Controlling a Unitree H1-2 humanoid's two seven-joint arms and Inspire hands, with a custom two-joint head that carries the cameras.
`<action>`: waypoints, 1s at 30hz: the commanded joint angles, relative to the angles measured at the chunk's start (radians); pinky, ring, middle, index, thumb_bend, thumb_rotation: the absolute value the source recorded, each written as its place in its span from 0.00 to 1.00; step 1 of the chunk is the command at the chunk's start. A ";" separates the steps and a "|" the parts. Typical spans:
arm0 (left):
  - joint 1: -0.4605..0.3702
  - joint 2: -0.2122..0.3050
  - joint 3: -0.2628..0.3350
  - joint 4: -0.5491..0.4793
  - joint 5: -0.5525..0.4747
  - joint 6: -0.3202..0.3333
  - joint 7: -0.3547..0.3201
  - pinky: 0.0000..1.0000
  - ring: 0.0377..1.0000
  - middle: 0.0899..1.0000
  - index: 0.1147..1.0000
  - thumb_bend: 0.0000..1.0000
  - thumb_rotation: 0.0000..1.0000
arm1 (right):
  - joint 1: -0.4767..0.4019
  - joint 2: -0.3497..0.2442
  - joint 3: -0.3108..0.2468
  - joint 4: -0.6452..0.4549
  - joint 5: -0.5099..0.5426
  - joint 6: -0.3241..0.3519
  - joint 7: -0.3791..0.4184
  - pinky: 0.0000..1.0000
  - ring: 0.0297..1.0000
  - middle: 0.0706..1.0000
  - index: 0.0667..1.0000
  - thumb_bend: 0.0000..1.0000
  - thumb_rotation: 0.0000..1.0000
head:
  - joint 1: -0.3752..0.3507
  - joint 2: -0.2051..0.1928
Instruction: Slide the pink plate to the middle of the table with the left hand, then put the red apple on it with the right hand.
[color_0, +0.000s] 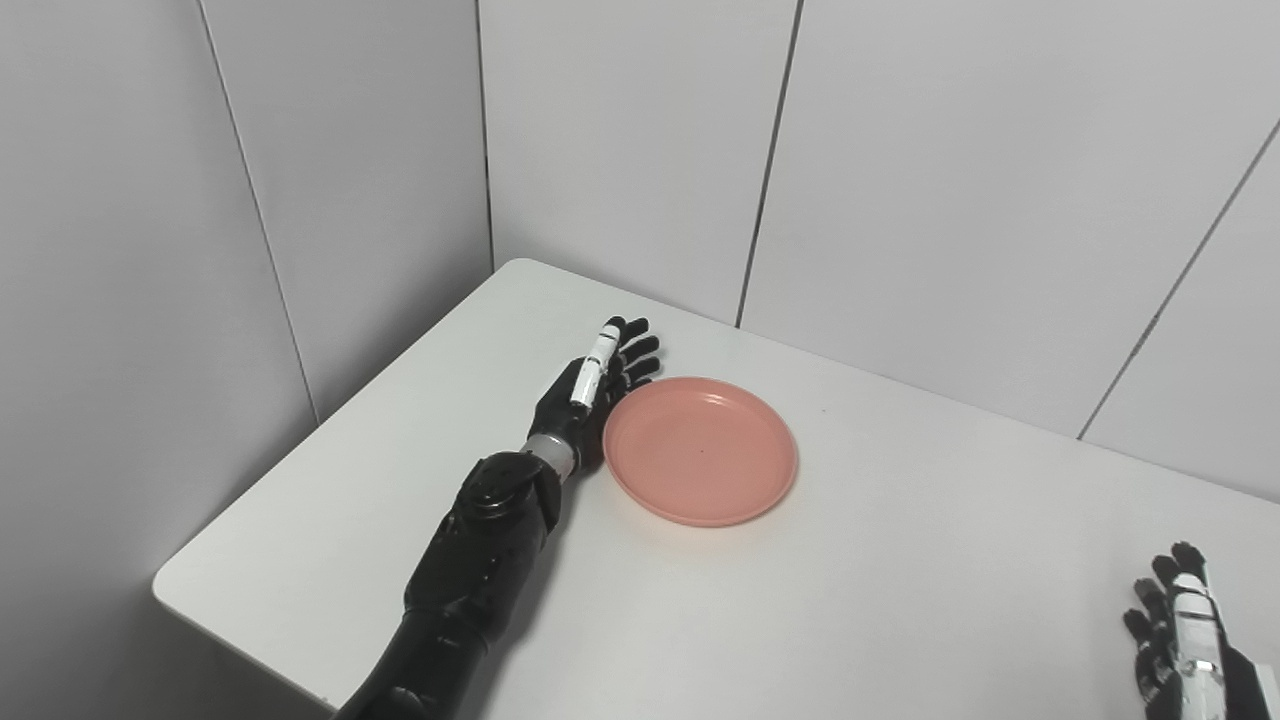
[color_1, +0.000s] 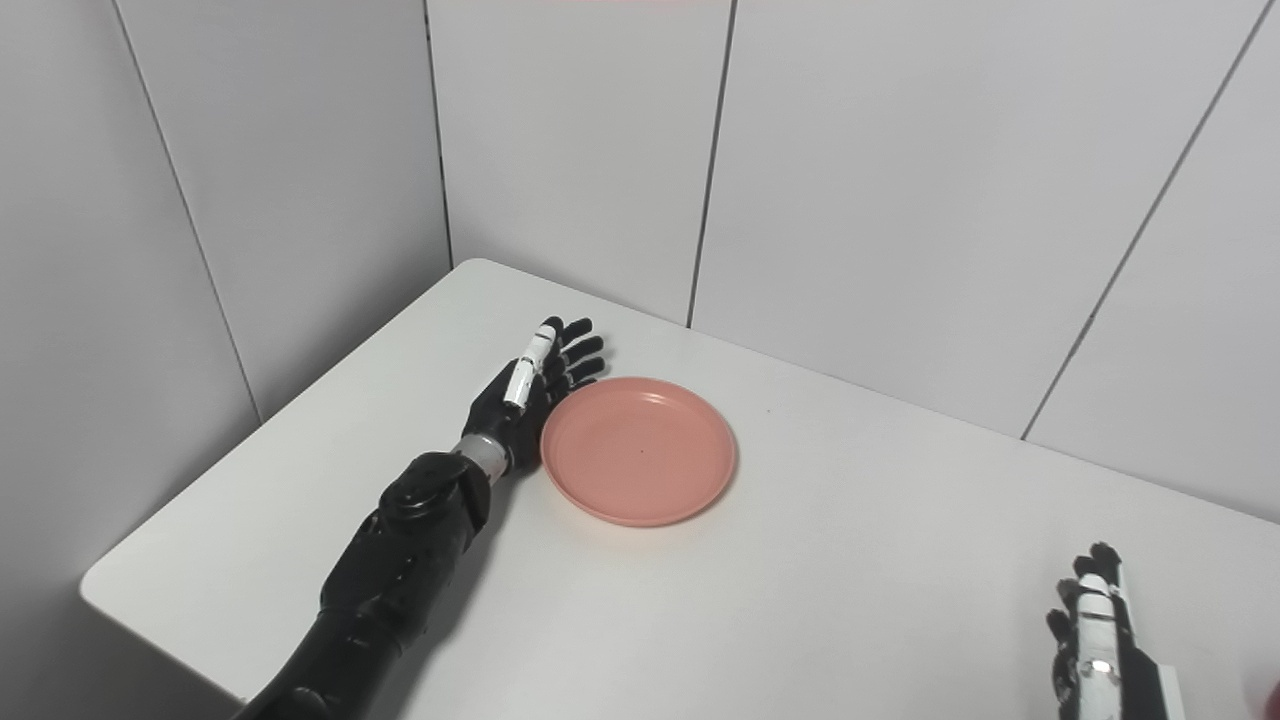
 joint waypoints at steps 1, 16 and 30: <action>-0.008 -0.016 -0.021 0.007 0.014 0.032 -0.020 0.90 0.90 0.90 0.87 0.34 1.00 | -0.024 0.009 -0.006 -0.016 0.001 -0.047 0.003 1.00 0.99 0.99 1.00 0.09 1.00 | -0.007 0.005; 0.013 -0.064 -0.043 -0.037 0.015 0.067 -0.023 0.89 0.90 0.89 0.86 0.36 1.00 | -0.027 0.008 0.002 0.030 -0.015 -0.108 0.012 1.00 0.98 0.98 0.99 0.15 1.00 | -0.075 0.041; 0.042 -0.109 -0.069 -0.137 0.060 0.132 0.008 0.88 0.89 0.89 0.87 0.35 1.00 | -0.030 0.043 0.006 0.016 -0.036 -0.084 -0.006 1.00 0.97 0.97 0.98 0.20 1.00 | -0.143 0.080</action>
